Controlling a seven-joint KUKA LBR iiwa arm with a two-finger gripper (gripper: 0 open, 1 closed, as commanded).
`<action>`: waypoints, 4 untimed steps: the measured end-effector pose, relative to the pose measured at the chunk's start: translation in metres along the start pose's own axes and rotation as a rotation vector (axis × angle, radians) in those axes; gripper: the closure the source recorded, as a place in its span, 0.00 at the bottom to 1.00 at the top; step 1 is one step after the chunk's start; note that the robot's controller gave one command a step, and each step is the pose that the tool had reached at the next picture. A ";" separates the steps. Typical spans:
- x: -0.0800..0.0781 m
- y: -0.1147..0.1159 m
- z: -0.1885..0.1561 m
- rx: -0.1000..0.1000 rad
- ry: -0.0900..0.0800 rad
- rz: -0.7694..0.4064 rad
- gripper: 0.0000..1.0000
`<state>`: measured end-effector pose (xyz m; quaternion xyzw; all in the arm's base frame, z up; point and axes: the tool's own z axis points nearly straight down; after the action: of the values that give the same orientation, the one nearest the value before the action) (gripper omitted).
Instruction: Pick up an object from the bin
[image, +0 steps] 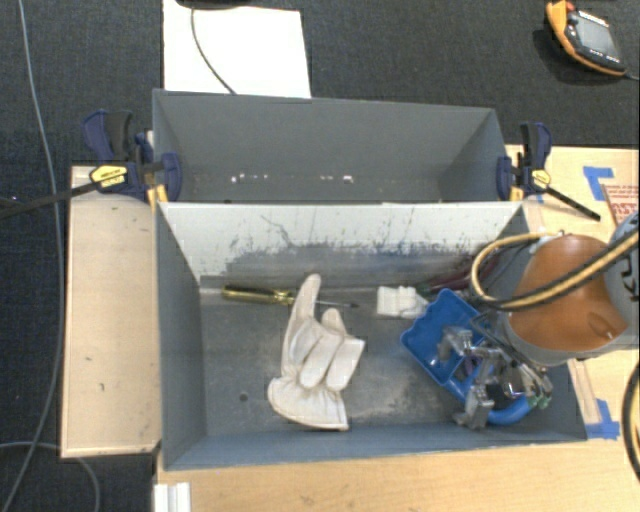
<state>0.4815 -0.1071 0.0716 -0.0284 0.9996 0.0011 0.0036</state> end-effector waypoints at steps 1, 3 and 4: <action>-0.016 0.014 -0.001 -0.001 -0.007 0.379 0.00; -0.016 0.014 -0.002 -0.002 -0.010 0.356 1.00; -0.016 0.014 -0.002 -0.002 -0.010 0.356 1.00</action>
Offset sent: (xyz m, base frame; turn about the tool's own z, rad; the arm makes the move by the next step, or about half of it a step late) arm 0.0003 0.0003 -0.0001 0.0149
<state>0.4968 -0.0922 0.0737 0.1489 0.9888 0.0028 0.0083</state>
